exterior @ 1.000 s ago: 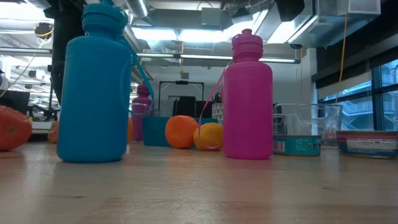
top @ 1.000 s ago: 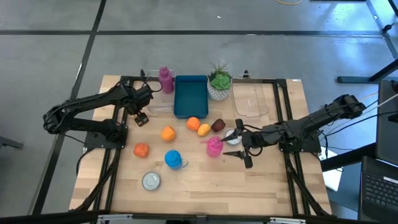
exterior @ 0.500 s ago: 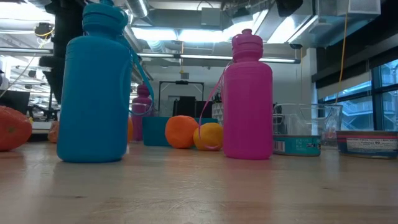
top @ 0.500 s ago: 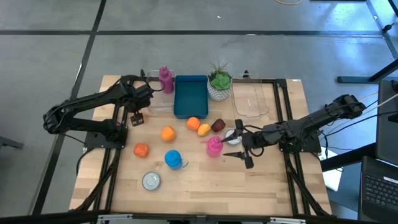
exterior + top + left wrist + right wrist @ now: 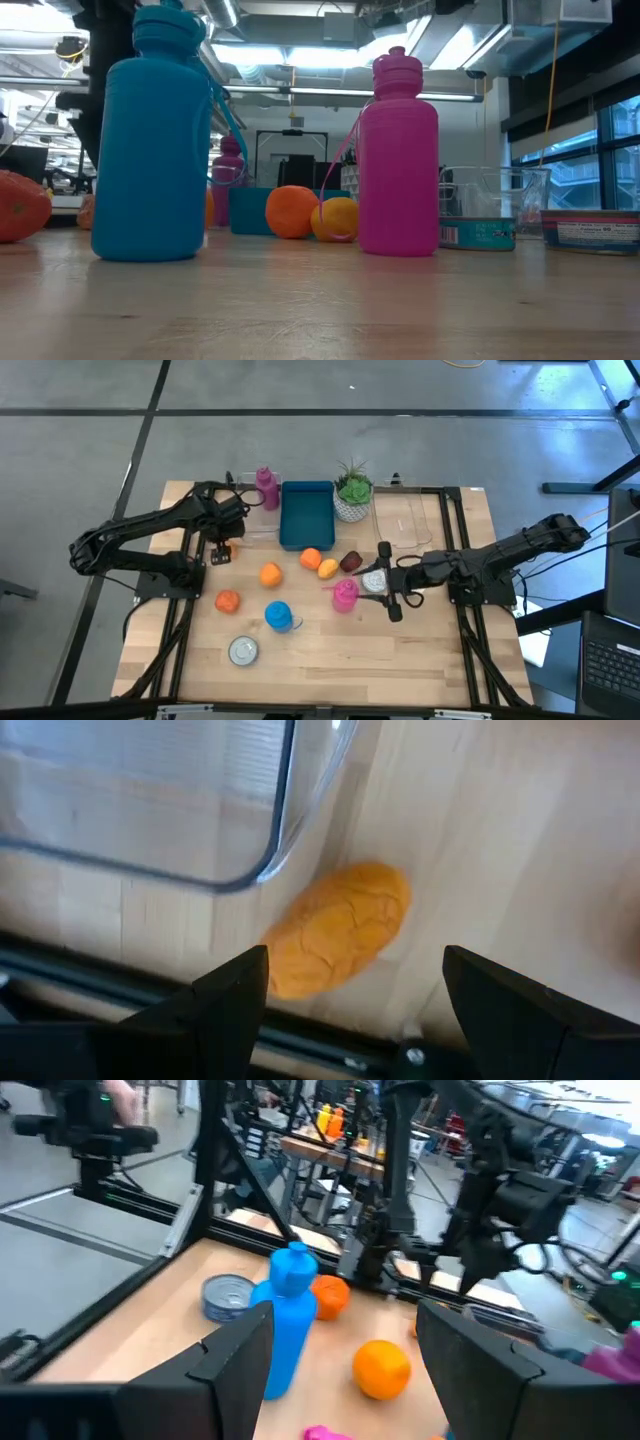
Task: Pick & Place Food Item
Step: Put the left mango into the right transparent bin
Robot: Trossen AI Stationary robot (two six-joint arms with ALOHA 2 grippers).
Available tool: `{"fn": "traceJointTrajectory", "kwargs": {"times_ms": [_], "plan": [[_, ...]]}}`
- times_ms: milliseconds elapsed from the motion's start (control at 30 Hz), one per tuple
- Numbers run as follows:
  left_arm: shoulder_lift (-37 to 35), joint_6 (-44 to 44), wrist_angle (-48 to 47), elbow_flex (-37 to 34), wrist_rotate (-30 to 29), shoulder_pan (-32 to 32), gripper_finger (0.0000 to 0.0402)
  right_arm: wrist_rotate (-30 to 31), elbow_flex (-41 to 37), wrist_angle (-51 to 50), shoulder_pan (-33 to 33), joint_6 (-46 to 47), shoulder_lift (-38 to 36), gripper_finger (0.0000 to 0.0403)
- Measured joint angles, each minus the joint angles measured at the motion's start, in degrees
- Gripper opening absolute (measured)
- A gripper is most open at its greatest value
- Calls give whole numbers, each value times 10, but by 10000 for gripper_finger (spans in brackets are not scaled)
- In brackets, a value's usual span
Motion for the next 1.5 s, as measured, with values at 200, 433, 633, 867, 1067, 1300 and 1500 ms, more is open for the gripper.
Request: {"fn": "traceJointTrajectory", "kwargs": {"times_ms": [200, 433, 633, 867, 1067, 1300, 1500], "plan": [[0, 17, 24, -33, -9, 0, 292, -2, 0, -3, -29, -26, 0, 242], [0, 19, 51, -72, -11, 0, 292, -28, 0, -6, -70, -54, 0, 242], [0, 28, 99, -90, -28, 0, 292, -80, 0, -6, -108, -62, 0, 242], [11, 38, 102, -97, -32, 0, 292, -112, 0, -6, -126, -51, 0, 242], [54, 38, 108, -95, -38, 0, 292, -120, 0, -6, -128, -50, 0, 242], [97, 33, 107, -98, -28, -1, 292, -121, 0, -10, -128, -49, 0, 242], [111, 30, 105, -98, -29, 0, 292, -120, 0, -10, -128, -49, 0, 242]]}}
